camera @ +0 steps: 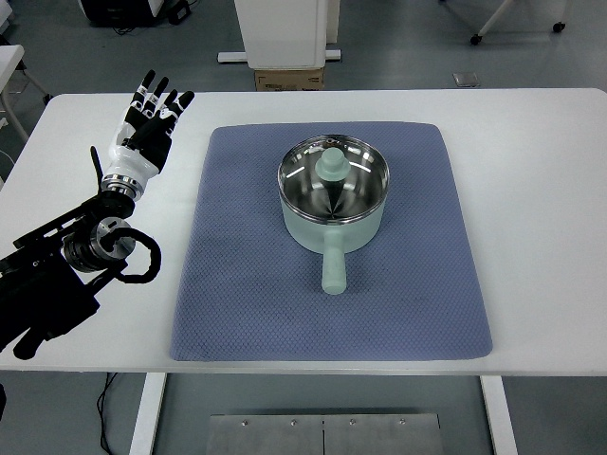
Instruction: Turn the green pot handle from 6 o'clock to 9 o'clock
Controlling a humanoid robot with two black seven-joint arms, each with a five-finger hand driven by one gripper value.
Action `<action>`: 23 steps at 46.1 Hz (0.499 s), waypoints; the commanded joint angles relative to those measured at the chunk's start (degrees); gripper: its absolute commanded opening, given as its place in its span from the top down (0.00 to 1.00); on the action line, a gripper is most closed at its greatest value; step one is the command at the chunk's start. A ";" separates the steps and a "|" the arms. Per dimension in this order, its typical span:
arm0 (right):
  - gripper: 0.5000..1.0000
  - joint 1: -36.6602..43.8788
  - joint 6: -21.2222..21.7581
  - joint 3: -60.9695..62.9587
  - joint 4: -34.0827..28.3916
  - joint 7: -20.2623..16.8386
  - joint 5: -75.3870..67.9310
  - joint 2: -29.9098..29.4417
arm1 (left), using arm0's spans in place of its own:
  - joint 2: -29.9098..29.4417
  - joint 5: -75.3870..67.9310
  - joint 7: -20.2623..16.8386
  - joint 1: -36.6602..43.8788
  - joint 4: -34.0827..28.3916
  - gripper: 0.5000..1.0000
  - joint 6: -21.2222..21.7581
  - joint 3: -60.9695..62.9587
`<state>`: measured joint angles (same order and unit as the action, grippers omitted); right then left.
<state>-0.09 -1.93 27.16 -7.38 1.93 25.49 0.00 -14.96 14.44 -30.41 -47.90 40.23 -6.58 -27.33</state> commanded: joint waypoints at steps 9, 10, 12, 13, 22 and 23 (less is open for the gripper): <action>0.00 0.00 0.00 0.00 0.00 0.00 0.00 0.00 | 0.02 -0.38 0.09 0.09 0.03 0.00 -4.32 0.00; 0.00 0.00 0.00 0.00 0.00 0.00 0.00 0.00 | 0.02 -0.38 0.17 0.09 -0.06 0.00 -4.41 0.00; 0.00 0.00 0.00 0.00 0.00 0.00 0.00 0.00 | 0.02 -0.38 0.18 0.09 0.03 0.00 -4.58 0.00; 0.00 0.00 0.00 0.00 0.00 0.00 0.00 0.00 | 0.02 -0.46 0.18 0.09 0.03 0.00 -4.84 0.00; 0.00 0.00 0.00 0.00 0.00 0.00 0.00 0.00 | -0.16 -0.55 0.09 -0.09 0.20 0.00 -10.46 -0.09; 0.00 0.00 0.00 0.00 0.00 0.00 0.00 0.00 | -0.24 -0.64 0.09 -0.09 0.29 0.00 -10.99 -0.09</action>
<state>-0.09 -1.95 27.16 -7.38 1.93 25.49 0.00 -14.98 13.90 -30.25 -47.83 40.30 -15.85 -27.34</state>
